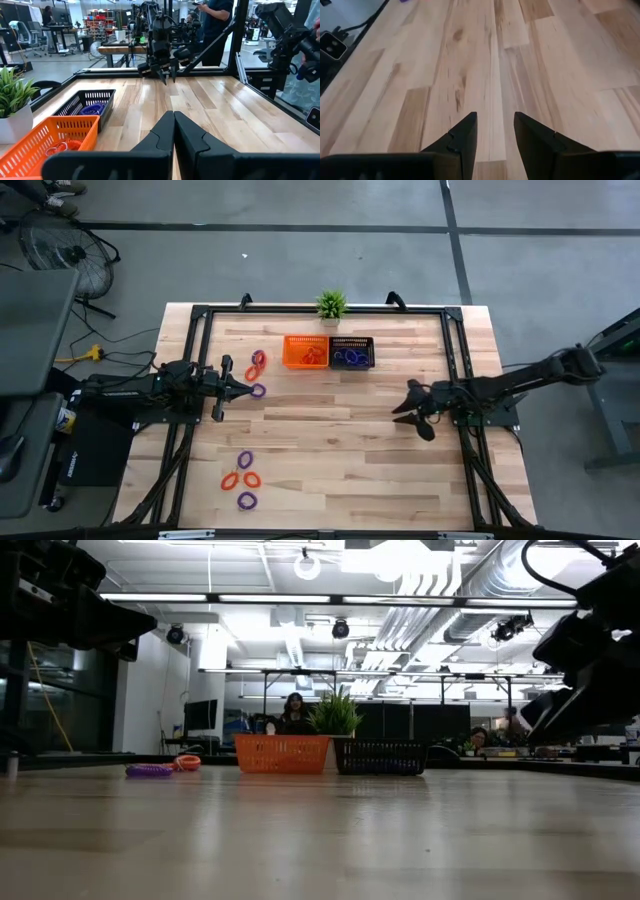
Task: Sort spring keychains into baskets
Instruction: Put the orange spring keychain into the orange basket
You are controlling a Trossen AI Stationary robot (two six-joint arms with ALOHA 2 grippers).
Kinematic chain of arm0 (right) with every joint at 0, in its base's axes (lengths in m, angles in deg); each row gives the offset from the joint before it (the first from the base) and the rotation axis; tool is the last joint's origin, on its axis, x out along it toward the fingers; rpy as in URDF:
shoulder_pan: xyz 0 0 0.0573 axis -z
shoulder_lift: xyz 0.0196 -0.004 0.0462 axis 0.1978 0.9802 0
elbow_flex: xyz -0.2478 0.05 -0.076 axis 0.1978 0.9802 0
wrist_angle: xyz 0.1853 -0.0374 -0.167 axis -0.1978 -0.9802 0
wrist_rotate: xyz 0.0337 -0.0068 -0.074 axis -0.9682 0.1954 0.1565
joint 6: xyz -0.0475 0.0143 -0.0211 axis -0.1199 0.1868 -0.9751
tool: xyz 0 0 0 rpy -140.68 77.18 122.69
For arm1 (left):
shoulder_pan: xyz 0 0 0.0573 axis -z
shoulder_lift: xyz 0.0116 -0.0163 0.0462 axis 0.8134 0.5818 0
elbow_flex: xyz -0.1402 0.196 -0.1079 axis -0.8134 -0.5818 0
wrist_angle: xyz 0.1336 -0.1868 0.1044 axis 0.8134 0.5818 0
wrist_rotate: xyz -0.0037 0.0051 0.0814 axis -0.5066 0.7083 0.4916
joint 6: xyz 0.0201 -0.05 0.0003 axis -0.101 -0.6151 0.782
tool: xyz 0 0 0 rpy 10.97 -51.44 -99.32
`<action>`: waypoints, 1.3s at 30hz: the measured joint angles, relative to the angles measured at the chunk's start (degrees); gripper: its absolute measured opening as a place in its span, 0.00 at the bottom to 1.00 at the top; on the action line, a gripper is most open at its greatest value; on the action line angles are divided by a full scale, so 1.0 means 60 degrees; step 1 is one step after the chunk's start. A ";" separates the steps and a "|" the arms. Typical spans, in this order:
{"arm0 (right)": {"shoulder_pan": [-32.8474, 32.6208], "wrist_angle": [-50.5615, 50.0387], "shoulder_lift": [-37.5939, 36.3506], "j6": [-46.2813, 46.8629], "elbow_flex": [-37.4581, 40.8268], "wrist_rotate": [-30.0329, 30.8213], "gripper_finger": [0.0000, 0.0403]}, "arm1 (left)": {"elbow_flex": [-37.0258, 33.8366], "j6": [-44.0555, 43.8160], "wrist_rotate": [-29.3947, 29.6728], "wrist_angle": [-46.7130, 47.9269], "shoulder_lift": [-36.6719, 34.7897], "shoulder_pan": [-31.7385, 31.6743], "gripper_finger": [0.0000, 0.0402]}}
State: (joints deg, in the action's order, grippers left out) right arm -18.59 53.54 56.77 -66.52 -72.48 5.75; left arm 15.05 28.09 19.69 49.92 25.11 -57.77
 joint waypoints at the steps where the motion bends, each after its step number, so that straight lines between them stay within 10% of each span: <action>1: 0.0000 -0.0178 -0.0194 0.0000 0.0000 -0.0001 0.31 | -0.0002 0.0002 0.0000 0.0000 0.0000 0.0003 0.00; 39: 0.1257 -0.1432 -0.6270 -0.0004 -0.0004 0.0160 0.31 | -0.0001 0.0001 0.0000 0.0000 0.0002 0.0000 0.00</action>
State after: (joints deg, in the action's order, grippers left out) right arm -11.05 44.95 19.15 -66.54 -72.51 6.71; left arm 15.04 28.10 19.69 49.92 25.12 -57.77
